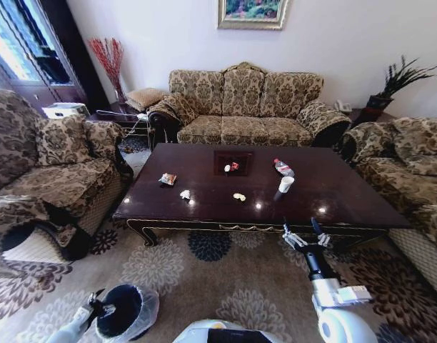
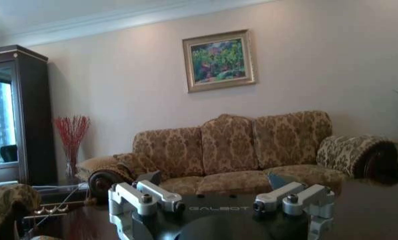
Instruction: Move to the front of the table and place the trash on the table into the trash bin.
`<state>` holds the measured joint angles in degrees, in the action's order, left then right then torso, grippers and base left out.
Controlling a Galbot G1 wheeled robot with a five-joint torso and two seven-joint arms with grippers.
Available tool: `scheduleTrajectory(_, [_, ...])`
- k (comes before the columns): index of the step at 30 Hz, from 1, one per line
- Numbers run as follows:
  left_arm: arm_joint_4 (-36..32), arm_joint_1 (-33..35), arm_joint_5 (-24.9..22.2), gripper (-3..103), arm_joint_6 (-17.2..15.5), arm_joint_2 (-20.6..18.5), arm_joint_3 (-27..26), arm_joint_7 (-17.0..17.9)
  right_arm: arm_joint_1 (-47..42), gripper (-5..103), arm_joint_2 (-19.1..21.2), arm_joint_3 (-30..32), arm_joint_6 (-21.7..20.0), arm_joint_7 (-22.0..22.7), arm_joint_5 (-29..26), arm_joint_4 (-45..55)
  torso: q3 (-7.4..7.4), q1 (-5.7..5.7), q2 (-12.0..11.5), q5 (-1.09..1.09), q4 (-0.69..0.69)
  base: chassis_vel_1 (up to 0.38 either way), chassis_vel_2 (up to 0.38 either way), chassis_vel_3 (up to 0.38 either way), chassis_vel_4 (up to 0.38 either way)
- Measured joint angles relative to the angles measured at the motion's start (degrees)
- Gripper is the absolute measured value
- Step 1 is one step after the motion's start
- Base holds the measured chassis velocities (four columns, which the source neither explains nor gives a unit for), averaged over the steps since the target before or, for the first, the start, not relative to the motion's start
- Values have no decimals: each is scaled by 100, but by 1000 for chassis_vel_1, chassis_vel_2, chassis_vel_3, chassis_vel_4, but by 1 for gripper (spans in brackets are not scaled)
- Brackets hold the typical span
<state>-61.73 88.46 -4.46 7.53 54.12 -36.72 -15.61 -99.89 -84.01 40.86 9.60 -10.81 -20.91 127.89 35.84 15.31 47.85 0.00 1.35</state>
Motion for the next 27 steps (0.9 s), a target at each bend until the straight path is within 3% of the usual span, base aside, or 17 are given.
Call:
scheduleTrajectory(6, [1078,-458,-558,88,-29,-70,210,-274,-20,100,-3,4,1,0,4,-4,0,0,0,-2,1,0,0,0,0])
scheduleTrajectory(15, [1853,-775,-717,88,35,-103,34,-532,-77,100,-69,4,16,-10,-2,-11,0,0,0,2,1,0,0,0,0])
scheduleTrajectory(19, [2639,-1238,-560,88,311,30,29,-582,-102,100,-68,3,16,-16,-4,21,0,0,0,1,0,0,0,0,0])
scheduleTrajectory(21, [3078,-1497,-403,88,479,74,12,-579,-130,100,-67,4,25,-28,-3,23,-1,0,1,20,4,0,0,0,0])
scheduleTrajectory(24, [3326,-1672,-272,86,523,107,1,-551,-149,100,-72,12,36,-30,-3,27,-1,-1,2,26,6,0,0,0,0])
scheduleTrajectory(25, [3635,-1955,19,75,516,153,-52,-597,-166,100,-88,33,42,-30,-4,53,-1,-1,3,32,7,0,0,0,0])
scheduleTrajectory(27, [3685,-2003,68,75,514,161,-62,-615,-167,100,-90,38,42,-29,-4,63,-1,-1,3,32,7,0,0,0,0])
